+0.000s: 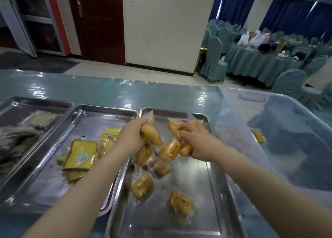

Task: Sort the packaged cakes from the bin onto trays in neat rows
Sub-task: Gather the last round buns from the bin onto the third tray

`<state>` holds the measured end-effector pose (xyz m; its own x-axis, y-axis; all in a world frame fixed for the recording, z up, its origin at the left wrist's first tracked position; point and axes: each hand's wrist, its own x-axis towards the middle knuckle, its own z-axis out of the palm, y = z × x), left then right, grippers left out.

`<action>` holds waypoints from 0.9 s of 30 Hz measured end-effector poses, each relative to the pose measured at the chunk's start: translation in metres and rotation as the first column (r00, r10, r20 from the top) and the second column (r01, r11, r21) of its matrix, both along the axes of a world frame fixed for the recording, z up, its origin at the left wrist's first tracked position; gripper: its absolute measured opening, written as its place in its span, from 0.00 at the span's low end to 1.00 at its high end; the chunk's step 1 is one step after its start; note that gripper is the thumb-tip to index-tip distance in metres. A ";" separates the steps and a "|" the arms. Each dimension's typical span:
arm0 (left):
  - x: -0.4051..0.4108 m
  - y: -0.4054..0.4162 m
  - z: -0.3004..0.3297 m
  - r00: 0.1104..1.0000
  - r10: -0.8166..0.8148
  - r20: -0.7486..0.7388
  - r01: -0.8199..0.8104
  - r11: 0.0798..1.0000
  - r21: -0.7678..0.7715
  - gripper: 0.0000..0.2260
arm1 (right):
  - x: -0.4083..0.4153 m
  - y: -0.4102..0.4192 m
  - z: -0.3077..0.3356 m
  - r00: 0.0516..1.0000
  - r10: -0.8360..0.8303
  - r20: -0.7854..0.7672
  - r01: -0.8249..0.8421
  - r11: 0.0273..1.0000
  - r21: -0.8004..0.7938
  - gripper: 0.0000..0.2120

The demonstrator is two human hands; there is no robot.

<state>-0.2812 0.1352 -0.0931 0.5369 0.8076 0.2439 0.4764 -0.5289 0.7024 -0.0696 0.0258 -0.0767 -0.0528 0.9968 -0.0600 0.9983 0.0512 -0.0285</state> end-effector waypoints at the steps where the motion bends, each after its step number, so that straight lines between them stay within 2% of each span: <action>1: -0.001 0.001 -0.011 1.000 -0.030 -0.006 0.030 0.999 -0.029 0.18 | -0.004 -0.003 -0.011 1.000 -0.023 0.012 0.023 0.999 -0.025 0.29; 3: 0.000 0.002 -0.031 0.993 -0.108 -0.039 0.104 0.990 -0.094 0.22 | -0.010 -0.009 -0.030 0.996 -0.075 0.047 0.078 0.994 -0.076 0.37; 6: 0.003 0.001 -0.054 0.940 -0.290 -0.180 0.241 0.938 -0.250 0.44 | -0.015 -0.019 -0.047 0.971 -0.226 0.076 0.234 0.964 -0.127 0.48; 8: 0.002 -0.002 -0.060 0.899 -0.372 -0.232 0.274 0.890 -0.364 0.54 | -0.016 -0.022 -0.051 0.954 -0.292 0.074 0.298 0.949 -0.101 0.46; 10: 0.002 -0.001 -0.060 0.892 -0.402 -0.209 0.298 0.868 -0.397 0.57 | -0.016 -0.023 -0.051 0.945 -0.326 0.038 0.328 0.942 -0.066 0.38; 14: 0.008 0.006 -0.048 0.933 -0.331 -0.143 0.283 0.918 -0.277 0.47 | -0.014 -0.028 -0.043 0.933 -0.358 -0.037 0.358 0.933 0.023 0.28; 18: 0.022 0.000 -0.024 0.967 -0.250 -0.056 0.233 0.947 -0.220 0.35 | -0.001 -0.031 -0.012 0.936 -0.330 -0.123 0.343 0.934 0.105 0.26; 22: 0.046 -0.012 -0.001 0.965 -0.256 0.051 0.261 0.952 -0.161 0.29 | 0.016 -0.044 0.025 0.920 -0.313 -0.236 0.361 0.911 0.200 0.24; 27: 0.095 -0.047 0.035 0.943 -0.265 0.203 0.299 0.940 -0.164 0.22 | 0.060 -0.081 0.060 0.932 -0.265 -0.247 0.331 0.901 0.280 0.21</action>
